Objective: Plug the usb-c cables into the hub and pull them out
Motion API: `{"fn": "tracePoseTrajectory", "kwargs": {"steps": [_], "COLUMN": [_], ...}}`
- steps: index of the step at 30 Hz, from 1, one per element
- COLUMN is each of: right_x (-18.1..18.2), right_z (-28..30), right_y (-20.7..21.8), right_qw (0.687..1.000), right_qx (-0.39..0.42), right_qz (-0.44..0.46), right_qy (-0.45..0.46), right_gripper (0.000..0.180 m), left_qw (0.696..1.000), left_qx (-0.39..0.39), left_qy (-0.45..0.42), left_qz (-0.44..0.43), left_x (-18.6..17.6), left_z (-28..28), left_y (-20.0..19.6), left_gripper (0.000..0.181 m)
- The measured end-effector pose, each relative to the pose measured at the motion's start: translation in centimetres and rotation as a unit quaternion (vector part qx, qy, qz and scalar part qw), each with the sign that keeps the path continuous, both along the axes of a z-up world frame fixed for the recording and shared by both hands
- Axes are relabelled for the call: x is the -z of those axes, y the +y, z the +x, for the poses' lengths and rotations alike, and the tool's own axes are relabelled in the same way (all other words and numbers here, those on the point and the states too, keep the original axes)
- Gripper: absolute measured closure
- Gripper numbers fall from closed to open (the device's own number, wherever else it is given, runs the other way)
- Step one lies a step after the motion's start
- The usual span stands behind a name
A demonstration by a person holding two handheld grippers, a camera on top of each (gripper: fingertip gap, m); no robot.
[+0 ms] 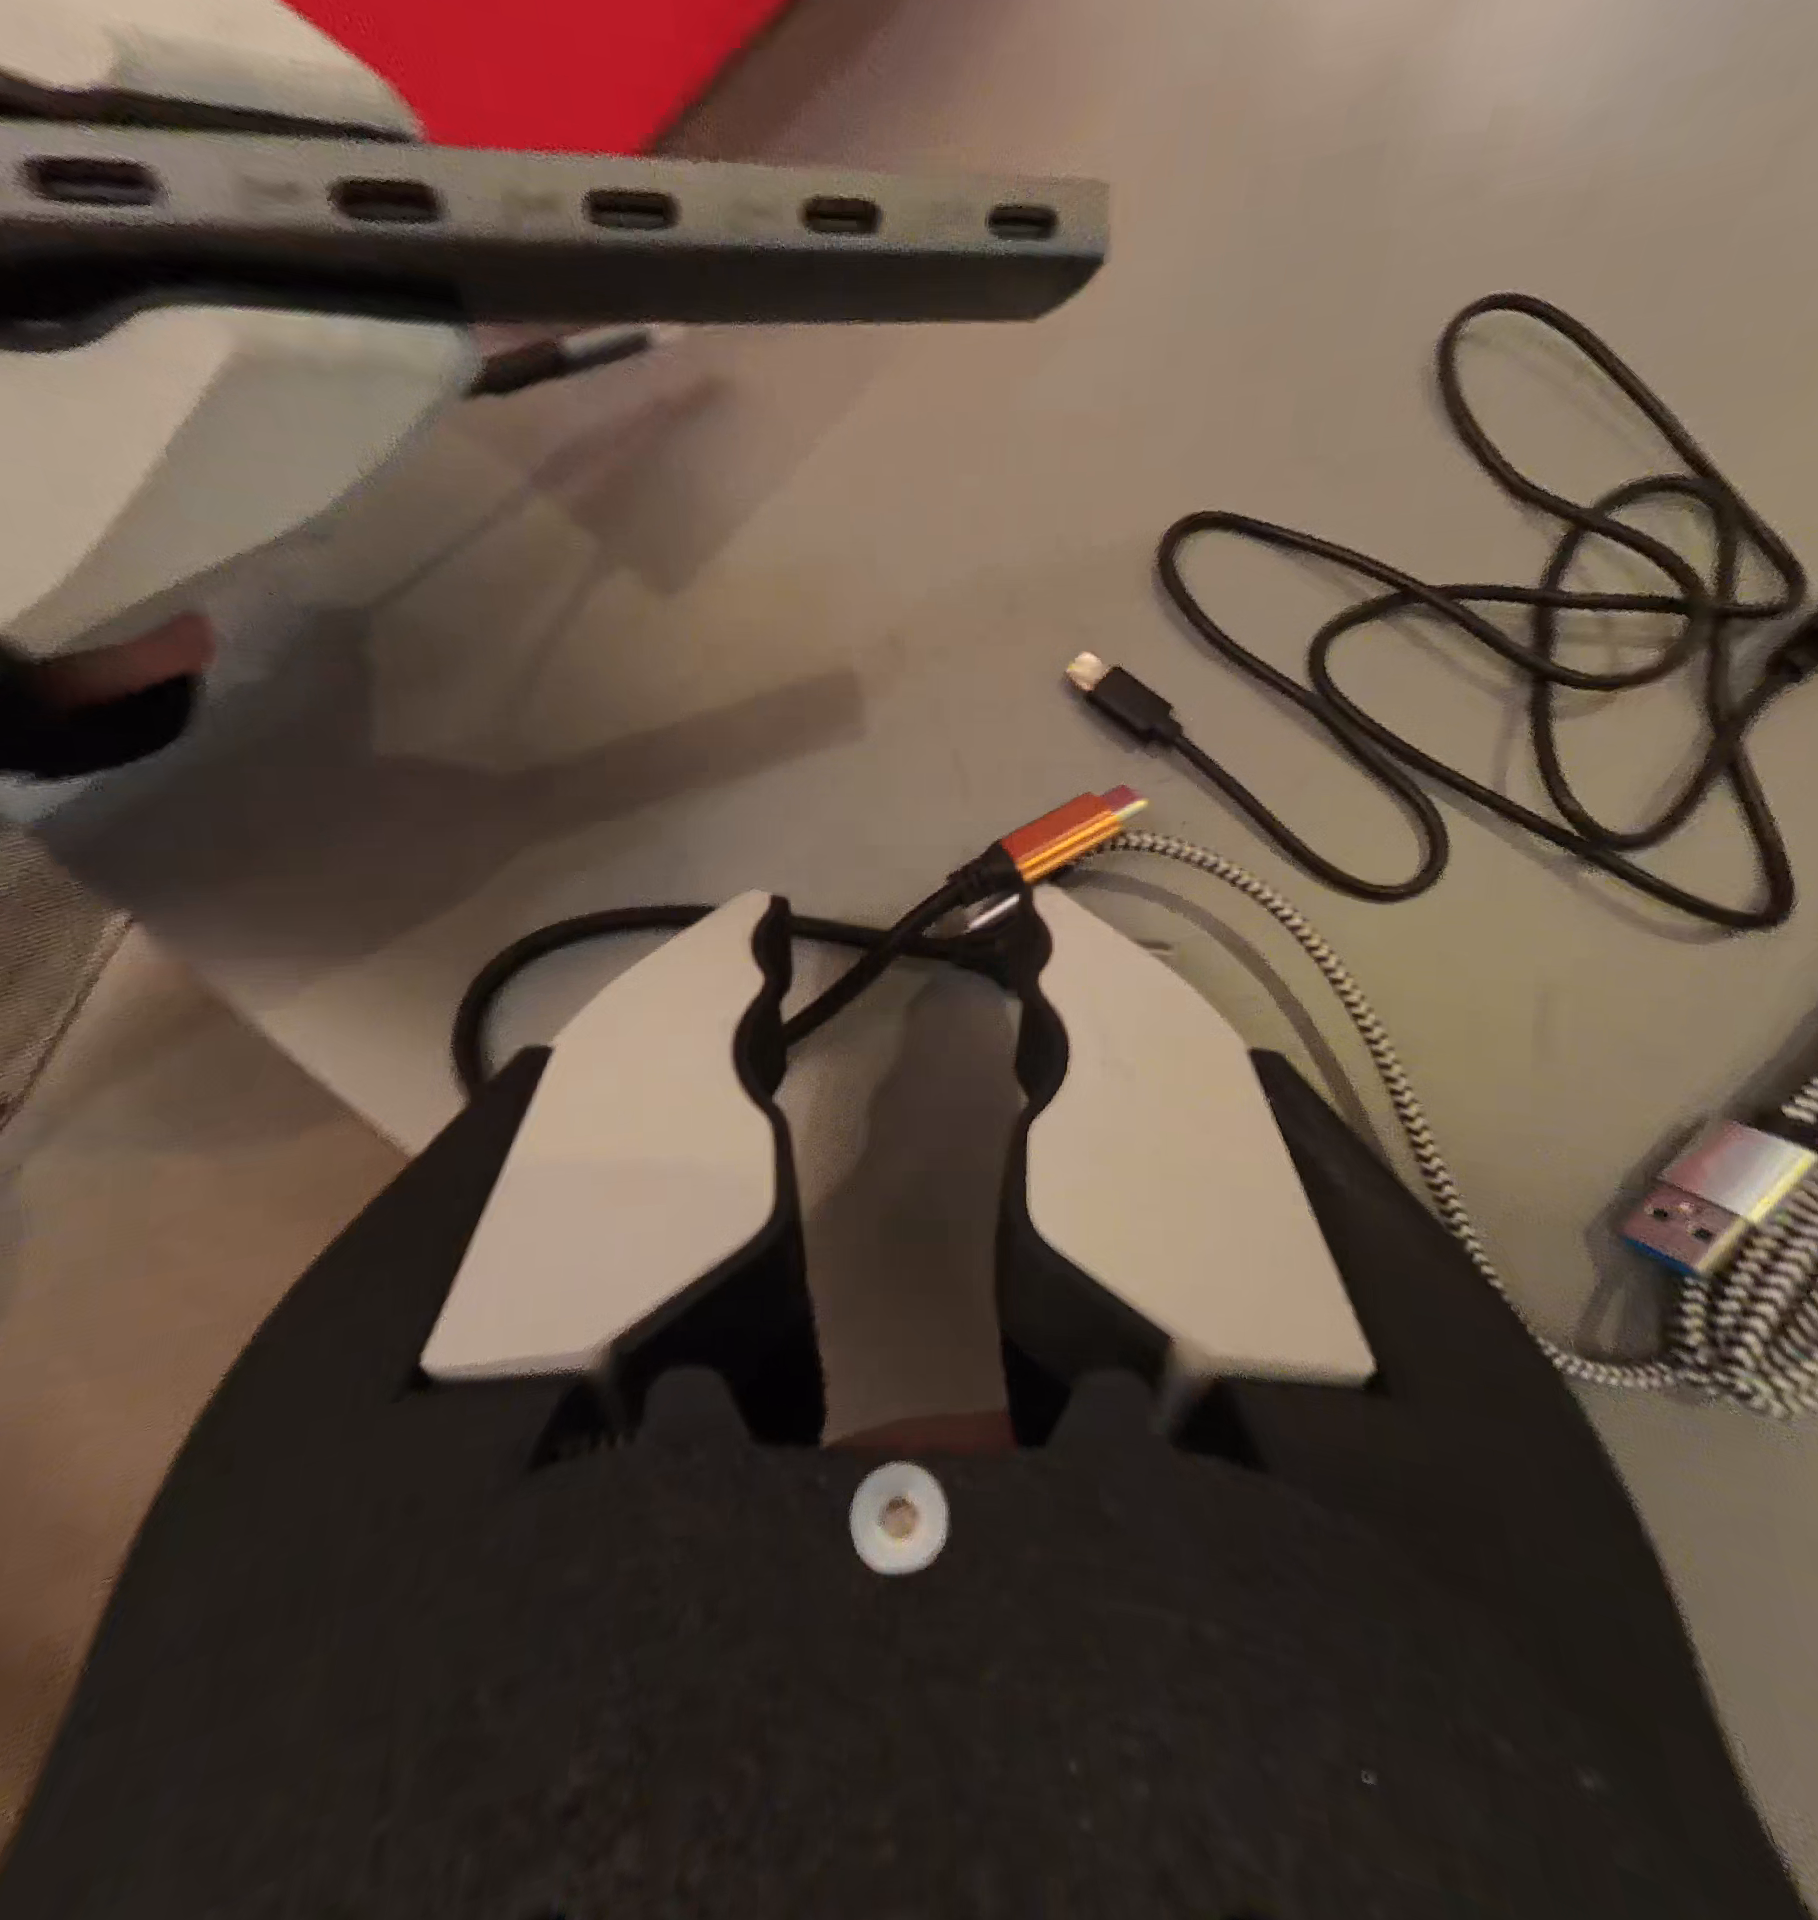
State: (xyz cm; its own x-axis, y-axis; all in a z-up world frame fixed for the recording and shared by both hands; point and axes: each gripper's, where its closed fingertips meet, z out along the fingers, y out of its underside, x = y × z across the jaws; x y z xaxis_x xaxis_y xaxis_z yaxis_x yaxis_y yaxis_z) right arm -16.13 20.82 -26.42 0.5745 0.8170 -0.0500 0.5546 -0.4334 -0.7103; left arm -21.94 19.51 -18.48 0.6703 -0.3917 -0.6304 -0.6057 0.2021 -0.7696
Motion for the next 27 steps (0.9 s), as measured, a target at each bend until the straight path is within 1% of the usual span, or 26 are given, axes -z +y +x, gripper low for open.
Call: {"fn": "tracePoseTrajectory", "kwargs": {"steps": [2, 6, 8, 13, 15, 16, 17, 19, 23, 24, 27], "right_x": [0.8, 1.4, 1.1, -1.2, -2.4, -3.1, -4.0, -5.7, -7.6, -7.7, -7.1], "right_z": [0.2, 0.4, 0.5, 1.0, 1.1, 1.1, 0.9, 1.0, 1.3, 1.3, 1.2], "right_y": [0.8, 1.5, 1.3, 0.6, 0.5, 0.3, -0.3, -1.4, -3.3, -3.7, -3.9], "right_qw": [0.999, 0.998, 0.999, 0.997, 0.992, 0.988, 0.979, 0.953, 0.908, 0.902, 0.900], "right_qx": [0.034, 0.046, 0.025, -0.075, -0.116, -0.139, -0.163, -0.204, -0.260, -0.265, -0.265], "right_qz": [0.003, 0.016, 0.016, 0.018, -0.012, -0.040, -0.086, -0.187, -0.290, -0.305, -0.311], "right_qy": [-0.029, -0.045, -0.033, 0.013, 0.036, 0.055, 0.085, 0.122, 0.153, 0.155, 0.151], "right_gripper": [0.147, 0.167, 0.174, 0.174, 0.175, 0.175, 0.175, 0.175, 0.175, 0.175, 0.174], "left_qw": [1.000, 1.000, 1.000, 0.999, 0.999, 0.998, 0.997, 0.995, 0.989, 0.986, 0.977], "left_qx": [0.006, 0.007, 0.005, 0.008, 0.010, 0.010, 0.011, 0.007, -0.003, -0.005, -0.008], "left_qy": [-0.003, -0.005, 0.001, 0.031, 0.043, 0.054, 0.069, 0.096, 0.136, 0.153, 0.196], "left_qz": [-0.002, -0.005, -0.004, -0.005, 0.000, 0.005, 0.014, 0.029, 0.053, 0.061, 0.082], "left_x": [0.0, 0.0, 0.1, 0.6, 0.7, 0.8, 0.8, 0.9, 0.8, 0.8, 0.9], "left_z": [0.2, 0.2, 0.1, 0.2, 0.4, 0.6, 0.7, 0.8, 1.0, 1.0, 1.4], "left_y": [0.0, 0.0, -0.1, -0.2, -0.2, -0.2, -0.2, 0.0, 0.1, 0.2, 0.1], "left_gripper": [0.171, 0.171, 0.171, 0.171, 0.171, 0.171, 0.171, 0.171, 0.171, 0.171, 0.171]}}
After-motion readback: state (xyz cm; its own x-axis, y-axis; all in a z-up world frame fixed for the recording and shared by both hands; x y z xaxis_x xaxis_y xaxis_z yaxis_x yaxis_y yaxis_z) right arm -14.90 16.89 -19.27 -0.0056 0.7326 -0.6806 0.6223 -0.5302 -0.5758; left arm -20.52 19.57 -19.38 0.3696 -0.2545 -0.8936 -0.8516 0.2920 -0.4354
